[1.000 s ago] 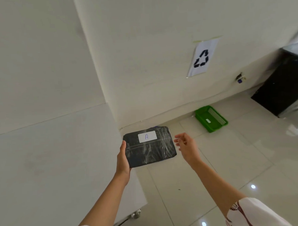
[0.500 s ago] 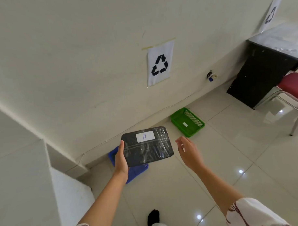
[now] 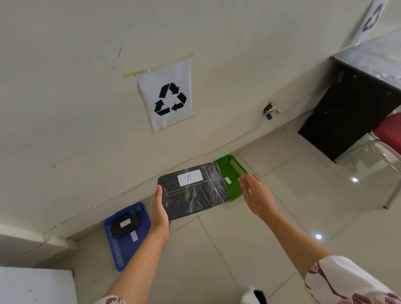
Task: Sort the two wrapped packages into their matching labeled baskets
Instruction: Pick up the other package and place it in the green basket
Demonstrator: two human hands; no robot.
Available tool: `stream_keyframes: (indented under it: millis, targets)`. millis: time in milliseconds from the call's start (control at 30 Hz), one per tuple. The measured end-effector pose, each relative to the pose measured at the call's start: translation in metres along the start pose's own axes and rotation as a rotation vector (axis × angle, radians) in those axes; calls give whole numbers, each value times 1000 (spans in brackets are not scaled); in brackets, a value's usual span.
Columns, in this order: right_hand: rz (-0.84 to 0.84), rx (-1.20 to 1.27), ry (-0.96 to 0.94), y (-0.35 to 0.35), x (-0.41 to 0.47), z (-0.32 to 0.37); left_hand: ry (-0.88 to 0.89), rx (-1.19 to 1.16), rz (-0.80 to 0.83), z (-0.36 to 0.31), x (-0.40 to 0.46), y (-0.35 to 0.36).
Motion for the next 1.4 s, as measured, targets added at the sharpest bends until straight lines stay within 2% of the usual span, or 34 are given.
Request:
stream_keyframes:
  millis: [233, 533, 700, 933, 1067, 1167, 1267, 1400]
  targets:
    - [135, -1, -64, -32, 91, -79, -41, -180, -210, 45, 36, 85]
    - [279, -37, -2, 16, 216, -179, -132, -171, -332, 100, 147, 147]
    - [297, -23, -3, 77, 280, -253, -158, -114, -398, 160, 246, 171]
    - [297, -3, -50, 210, 369, -415, -136, 1, -500, 297, 412, 179]
    - [245, 39, -88, 282, 420, -504, -55, 158, -502, 374, 511, 184]
    - [195, 49, -137, 324, 452, -552, 87, 350, -476, 403, 574, 197]
    - [150, 86, -177, 352, 469, -581, 203, 506, -465, 422, 622, 214]
    - [162, 163, -159, 380, 472, -603, 225, 599, -479, 440, 660, 233]
Point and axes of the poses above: each hand's wrist, its own x-axis towards the middle knuckle, its own y-axis out of the palm, z = x × y, the point moved 8 cm from there along x, towards the middle knuckle, and after that the axes turned 4 degrees about x, right-handed, at the moved point
